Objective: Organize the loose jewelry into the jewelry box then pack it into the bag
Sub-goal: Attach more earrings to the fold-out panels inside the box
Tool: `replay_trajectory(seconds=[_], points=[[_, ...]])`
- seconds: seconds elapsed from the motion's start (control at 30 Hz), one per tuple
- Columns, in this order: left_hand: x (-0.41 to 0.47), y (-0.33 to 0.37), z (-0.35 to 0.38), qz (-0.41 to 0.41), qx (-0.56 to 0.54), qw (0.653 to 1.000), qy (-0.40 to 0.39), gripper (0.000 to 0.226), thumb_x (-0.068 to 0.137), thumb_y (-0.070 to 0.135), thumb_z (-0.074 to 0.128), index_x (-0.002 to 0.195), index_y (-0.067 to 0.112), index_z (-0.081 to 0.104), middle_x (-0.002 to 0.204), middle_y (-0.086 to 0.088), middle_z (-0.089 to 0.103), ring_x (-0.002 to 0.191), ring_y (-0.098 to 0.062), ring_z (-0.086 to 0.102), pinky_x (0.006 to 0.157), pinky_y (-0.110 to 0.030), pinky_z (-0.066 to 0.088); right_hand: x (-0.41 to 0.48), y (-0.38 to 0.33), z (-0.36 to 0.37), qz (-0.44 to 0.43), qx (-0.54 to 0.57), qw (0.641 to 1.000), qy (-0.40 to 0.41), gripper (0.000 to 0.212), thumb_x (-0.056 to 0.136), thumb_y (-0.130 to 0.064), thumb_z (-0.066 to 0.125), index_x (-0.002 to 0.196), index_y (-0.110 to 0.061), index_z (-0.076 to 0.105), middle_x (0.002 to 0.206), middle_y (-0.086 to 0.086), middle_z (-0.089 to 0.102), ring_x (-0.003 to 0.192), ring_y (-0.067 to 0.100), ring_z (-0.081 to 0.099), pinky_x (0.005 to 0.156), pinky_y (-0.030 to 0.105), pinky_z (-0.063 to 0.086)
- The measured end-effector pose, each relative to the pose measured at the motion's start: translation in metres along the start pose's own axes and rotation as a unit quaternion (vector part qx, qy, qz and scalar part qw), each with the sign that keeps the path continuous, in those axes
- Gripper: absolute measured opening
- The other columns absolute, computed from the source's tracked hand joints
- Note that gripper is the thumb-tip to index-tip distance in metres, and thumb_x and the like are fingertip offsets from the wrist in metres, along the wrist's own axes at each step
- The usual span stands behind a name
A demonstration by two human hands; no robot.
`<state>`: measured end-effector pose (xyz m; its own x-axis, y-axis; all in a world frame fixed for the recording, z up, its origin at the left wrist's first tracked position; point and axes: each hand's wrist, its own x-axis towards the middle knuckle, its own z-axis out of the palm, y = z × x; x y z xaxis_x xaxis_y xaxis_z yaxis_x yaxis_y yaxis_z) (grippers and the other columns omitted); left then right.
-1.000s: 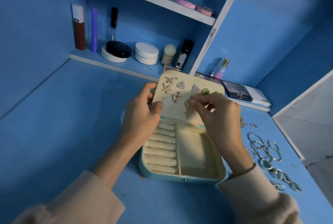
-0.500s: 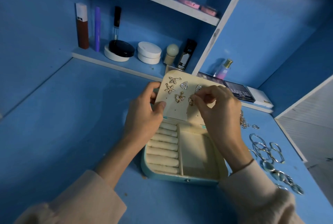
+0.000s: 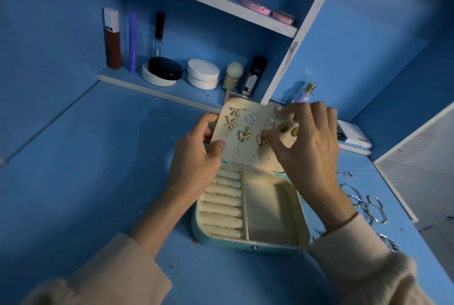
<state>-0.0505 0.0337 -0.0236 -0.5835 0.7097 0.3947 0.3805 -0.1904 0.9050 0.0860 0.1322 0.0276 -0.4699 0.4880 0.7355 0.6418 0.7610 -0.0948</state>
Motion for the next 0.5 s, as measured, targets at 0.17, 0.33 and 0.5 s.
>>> replay_trajectory(seconds=[0.17,0.33,0.5], points=[[0.000,0.000,0.000,0.007,-0.002,1.000,0.016,0.037,0.082,-0.004,0.063,0.096,0.028,0.051,0.077,0.025,0.060,0.072,0.013,0.058,0.063,-0.002,0.040,0.014,0.005,-0.009,-0.012,0.004,0.995,-0.098,0.061,0.069,-0.046,0.063,0.124,-0.019,0.054,0.113,-0.001,0.061,0.112,0.022,0.041,0.085,0.032,0.018],[-0.003,0.007,-0.003,-0.003,0.012,1.000,0.003,0.038,0.083,-0.001,0.063,0.091,0.033,0.050,0.078,0.026,0.061,0.074,0.012,0.059,0.062,-0.003,0.041,0.013,0.007,-0.014,-0.037,0.039,0.994,-0.093,0.040,0.069,-0.042,0.066,0.100,-0.017,0.063,0.092,-0.003,0.067,0.093,0.024,0.059,0.083,0.030,0.015],[-0.019,0.032,-0.009,-0.025,-0.006,0.991,0.129,0.027,0.083,0.008,0.066,0.095,0.028,0.052,0.090,0.012,0.060,0.081,-0.001,0.057,0.065,-0.009,0.040,-0.002,0.005,-0.020,-0.077,0.016,0.996,-0.038,0.032,0.074,-0.037,0.069,0.097,-0.017,0.058,0.084,-0.004,0.063,0.084,0.022,0.057,0.085,0.031,0.019]])
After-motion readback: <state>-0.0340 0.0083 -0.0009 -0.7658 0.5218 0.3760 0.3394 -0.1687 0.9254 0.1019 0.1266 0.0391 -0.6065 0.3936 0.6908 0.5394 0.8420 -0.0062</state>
